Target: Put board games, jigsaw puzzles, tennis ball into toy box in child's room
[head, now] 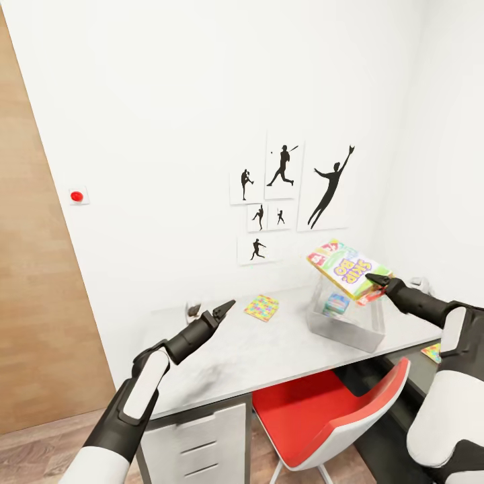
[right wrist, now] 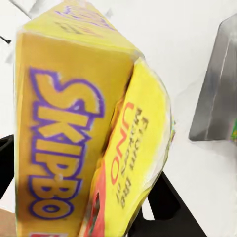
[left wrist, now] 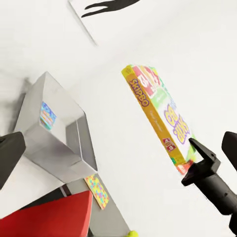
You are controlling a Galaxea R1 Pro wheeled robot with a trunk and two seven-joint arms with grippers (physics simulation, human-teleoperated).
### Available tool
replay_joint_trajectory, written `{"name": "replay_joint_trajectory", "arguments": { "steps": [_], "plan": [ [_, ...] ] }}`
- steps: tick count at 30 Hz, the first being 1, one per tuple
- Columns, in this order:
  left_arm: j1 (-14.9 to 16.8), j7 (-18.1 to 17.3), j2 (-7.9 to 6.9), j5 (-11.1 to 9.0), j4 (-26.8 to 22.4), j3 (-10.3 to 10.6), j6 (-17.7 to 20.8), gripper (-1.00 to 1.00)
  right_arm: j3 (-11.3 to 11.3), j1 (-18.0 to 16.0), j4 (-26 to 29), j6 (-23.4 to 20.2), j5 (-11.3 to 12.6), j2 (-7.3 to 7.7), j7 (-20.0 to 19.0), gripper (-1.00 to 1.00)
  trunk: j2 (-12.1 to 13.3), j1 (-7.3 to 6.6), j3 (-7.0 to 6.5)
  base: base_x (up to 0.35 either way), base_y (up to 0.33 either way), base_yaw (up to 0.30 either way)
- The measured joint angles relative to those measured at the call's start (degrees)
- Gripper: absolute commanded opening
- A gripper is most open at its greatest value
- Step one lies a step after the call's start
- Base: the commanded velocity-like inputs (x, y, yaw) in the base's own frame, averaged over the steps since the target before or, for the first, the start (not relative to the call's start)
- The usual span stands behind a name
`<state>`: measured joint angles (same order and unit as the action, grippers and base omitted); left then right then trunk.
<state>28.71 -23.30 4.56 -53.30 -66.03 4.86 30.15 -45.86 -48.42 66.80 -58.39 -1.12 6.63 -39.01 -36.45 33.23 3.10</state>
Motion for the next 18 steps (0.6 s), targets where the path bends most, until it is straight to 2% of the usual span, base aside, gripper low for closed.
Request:
{"name": "replay_joint_trajectory", "arguments": {
  "steps": [2,3,4,6,7,8,11,18],
  "plan": [
    [0.13,1.04,0.07,-0.17,-0.02,0.01,0.57,1.0,-1.93,-3.36,-1.9,-0.32,0.59,0.62,8.61,-1.0,-0.01,0.0,0.0,0.0,0.0,0.0],
    [0.14,1.05,0.08,-0.17,-0.02,0.02,0.58,1.0,-1.92,-3.42,-1.94,-0.48,0.84,0.62,8.69,-1.0,0.0,0.0,0.01,0.0,0.0,0.0],
    [0.19,1.42,0.11,-0.23,-0.03,0.02,0.83,1.0,-2.6,-4.76,-2.59,-0.56,1.61,0.84,12.57,-1.0,-0.01,0.0,0.0,0.0,0.0,0.0],
    [0.27,1.99,0.19,-0.31,-0.04,0.02,1.25,1.0,-3.6,-6.86,-3.61,-0.39,1.41,1.16,19.38,-1.0,-0.01,0.0,0.0,0.0,0.0,0.0],
    [0.3,2.18,0.22,-0.35,-0.04,0.03,1.39,1.0,-3.94,-7.62,-4.0,-0.42,2.43,1.3,21.95,-1.0,-0.01,0.0,0.0,0.0,0.0,0.0],
    [0.31,2.19,0.22,-0.35,-0.04,0.03,1.4,1.0,-3.94,-7.64,-4.02,-0.45,2.58,1.3,22.02,-1.0,0.0,0.0,0.01,0.0,0.0,0.0],
    [0.36,2.57,0.29,-0.45,-0.09,0.05,1.68,1.0,-4.62,-9.09,-4.98,0.39,4.69,1.67,27.11,-1.0,-0.01,0.0,0.01,0.0,0.0,0.0],
    [0.4,2.87,0.39,-0.53,-0.29,0.09,1.93,1.0,-5.12,-10.09,-6.32,4.59,7.95,1.85,31.66,-1.0,0.0,0.0,0.06,0.0,0.0,0.0]
  ]
}}
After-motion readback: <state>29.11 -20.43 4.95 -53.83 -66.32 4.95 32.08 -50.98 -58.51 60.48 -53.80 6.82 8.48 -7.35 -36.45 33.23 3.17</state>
